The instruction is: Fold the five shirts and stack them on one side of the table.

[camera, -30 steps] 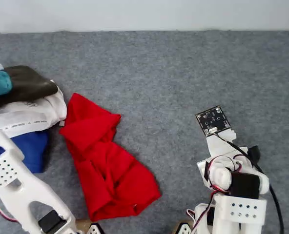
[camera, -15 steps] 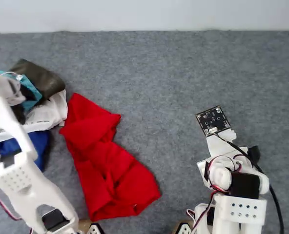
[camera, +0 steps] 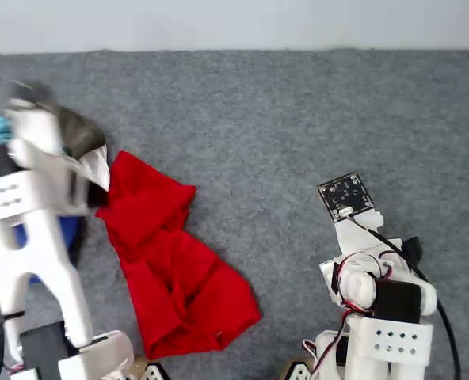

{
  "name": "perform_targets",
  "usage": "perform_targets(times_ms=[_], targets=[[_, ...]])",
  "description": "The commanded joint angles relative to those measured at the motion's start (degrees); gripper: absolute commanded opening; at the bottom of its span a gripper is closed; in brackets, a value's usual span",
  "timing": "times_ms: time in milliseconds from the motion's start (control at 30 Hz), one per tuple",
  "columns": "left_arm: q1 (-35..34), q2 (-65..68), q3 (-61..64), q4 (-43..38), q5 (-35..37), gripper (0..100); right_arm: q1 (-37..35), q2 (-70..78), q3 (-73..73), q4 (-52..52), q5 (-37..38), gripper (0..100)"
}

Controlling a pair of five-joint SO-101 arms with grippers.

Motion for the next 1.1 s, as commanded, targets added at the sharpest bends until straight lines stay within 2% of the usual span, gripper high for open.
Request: perform_targets(times_ms=[0,133,233,333,600,700,833,1067], targets=[[7.9,-0.4,10.6,-3.3,-2.1,29,0.4,-0.4,-0.2,-1.1,0.4,47.5],[12.0,5.1,14.9,-15.5,3.2,29,0.4,-0.4,-0.2,-1.1,0.4,47.5],[12.1,10.6,14.5,-24.1,8.2,29,0.4,-0.5,-0.2,-1.0,0.4,47.5],[12.1,16.6,12.9,-27.6,9.1,29,0.4,-0.5,-0.2,-1.0,0.4,47.5],[11.6,29.7,5.5,-27.4,9.4,29,0.4,-0.5,-0.2,-1.0,0.4,47.5],[12.4,29.8,3.6,-27.4,9.4,21,0.4,-0.5,-0.2,-1.0,0.4,47.5],[14.3,27.4,0.5,-27.4,9.3,2,0.4,-0.5,-0.1,-1.1,0.4,47.5],[19.2,19.2,-2.9,-19.6,9.2,1,0.4,-0.5,-0.1,-1.1,0.4,47.5]])
